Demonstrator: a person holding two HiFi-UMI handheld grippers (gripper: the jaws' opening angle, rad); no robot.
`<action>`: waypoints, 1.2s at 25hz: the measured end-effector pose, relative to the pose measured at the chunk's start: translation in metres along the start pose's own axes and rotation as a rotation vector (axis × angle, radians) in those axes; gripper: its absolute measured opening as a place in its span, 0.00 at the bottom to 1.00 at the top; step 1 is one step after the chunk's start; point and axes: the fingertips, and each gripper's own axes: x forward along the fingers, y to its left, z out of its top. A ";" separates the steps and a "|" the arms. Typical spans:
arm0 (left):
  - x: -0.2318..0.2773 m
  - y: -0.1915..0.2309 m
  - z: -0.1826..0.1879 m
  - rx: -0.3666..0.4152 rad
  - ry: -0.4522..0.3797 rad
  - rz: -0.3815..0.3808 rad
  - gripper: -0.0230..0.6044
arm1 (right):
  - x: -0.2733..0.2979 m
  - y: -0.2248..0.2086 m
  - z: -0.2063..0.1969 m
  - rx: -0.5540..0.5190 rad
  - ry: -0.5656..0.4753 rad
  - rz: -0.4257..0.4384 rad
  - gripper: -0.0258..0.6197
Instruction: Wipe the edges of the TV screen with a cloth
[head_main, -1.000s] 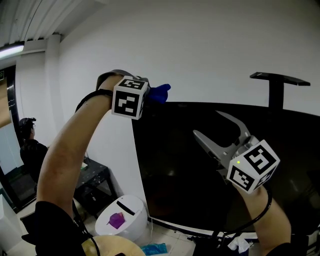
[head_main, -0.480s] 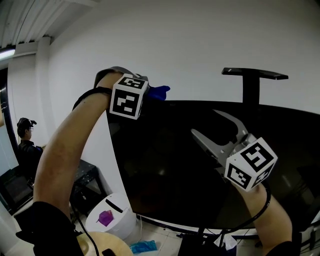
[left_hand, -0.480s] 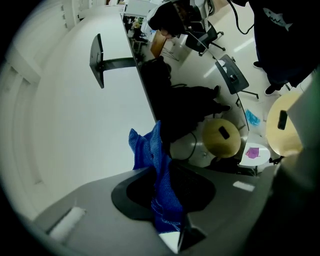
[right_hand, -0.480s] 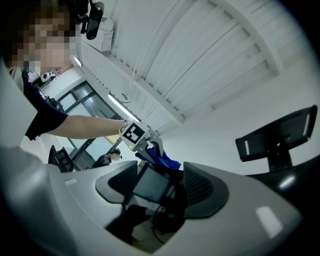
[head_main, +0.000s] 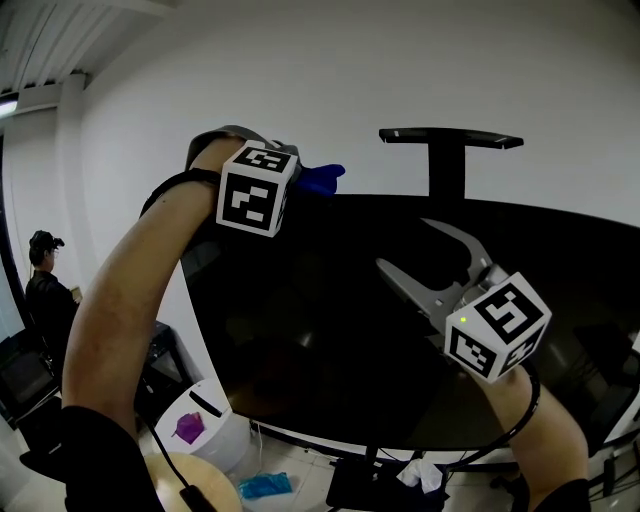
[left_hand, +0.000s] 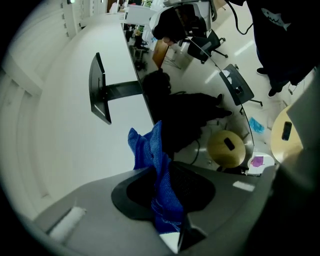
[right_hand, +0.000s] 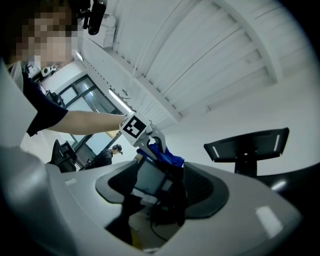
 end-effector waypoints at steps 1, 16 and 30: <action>-0.001 0.003 0.007 0.008 -0.007 0.001 0.16 | -0.004 -0.004 -0.001 0.003 0.006 -0.007 0.50; -0.017 0.048 0.128 0.090 -0.131 0.033 0.16 | -0.098 -0.049 -0.002 -0.015 0.078 -0.160 0.49; -0.026 0.118 0.290 0.003 -0.151 0.051 0.16 | -0.249 -0.152 0.006 -0.030 0.094 -0.136 0.49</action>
